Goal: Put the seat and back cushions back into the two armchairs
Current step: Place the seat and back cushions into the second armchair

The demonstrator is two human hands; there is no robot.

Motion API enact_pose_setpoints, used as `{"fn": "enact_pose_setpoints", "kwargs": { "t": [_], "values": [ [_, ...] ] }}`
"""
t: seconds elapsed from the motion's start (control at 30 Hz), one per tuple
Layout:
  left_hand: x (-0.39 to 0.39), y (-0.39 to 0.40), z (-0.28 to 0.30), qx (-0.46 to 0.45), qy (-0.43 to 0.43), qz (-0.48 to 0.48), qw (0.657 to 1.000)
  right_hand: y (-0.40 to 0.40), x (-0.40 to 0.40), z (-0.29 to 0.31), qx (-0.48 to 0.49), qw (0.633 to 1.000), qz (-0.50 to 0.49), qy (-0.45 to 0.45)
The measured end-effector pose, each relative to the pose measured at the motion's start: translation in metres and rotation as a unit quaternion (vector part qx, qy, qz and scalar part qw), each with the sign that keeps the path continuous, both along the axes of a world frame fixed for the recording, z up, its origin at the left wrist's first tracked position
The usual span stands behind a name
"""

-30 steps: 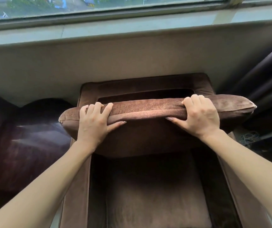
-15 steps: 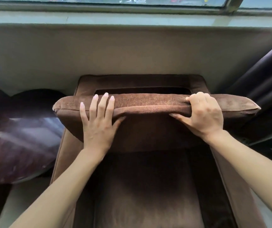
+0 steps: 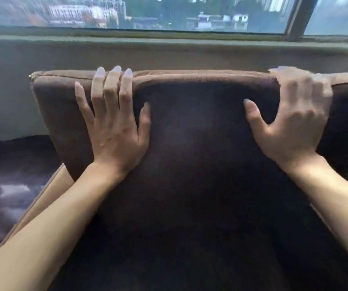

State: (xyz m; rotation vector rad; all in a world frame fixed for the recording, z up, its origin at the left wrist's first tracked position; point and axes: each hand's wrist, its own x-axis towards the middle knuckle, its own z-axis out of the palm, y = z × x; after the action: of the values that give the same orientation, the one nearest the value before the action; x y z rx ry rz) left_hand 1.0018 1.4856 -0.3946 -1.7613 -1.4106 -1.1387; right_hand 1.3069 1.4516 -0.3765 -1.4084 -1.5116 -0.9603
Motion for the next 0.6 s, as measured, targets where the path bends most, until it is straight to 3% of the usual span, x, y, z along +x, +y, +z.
{"fn": "enact_pose_setpoints", "kwargs": {
  "t": [0.17,0.4,0.6],
  "values": [
    [0.008,-0.023,-0.052,-0.002,0.002,-0.038,0.999,-0.015,-0.017,-0.044,0.019,1.0,0.004,0.023],
    [0.001,-0.068,-0.162,-0.113,0.058,-0.068,0.99,-0.063,-0.018,-0.198,-0.126,0.991,0.028,0.043],
    [0.018,-0.079,-0.215,-0.137,0.09,-0.071,0.984,-0.089,-0.004,-0.272,-0.196,0.978,0.022,0.072]
  ]
}}
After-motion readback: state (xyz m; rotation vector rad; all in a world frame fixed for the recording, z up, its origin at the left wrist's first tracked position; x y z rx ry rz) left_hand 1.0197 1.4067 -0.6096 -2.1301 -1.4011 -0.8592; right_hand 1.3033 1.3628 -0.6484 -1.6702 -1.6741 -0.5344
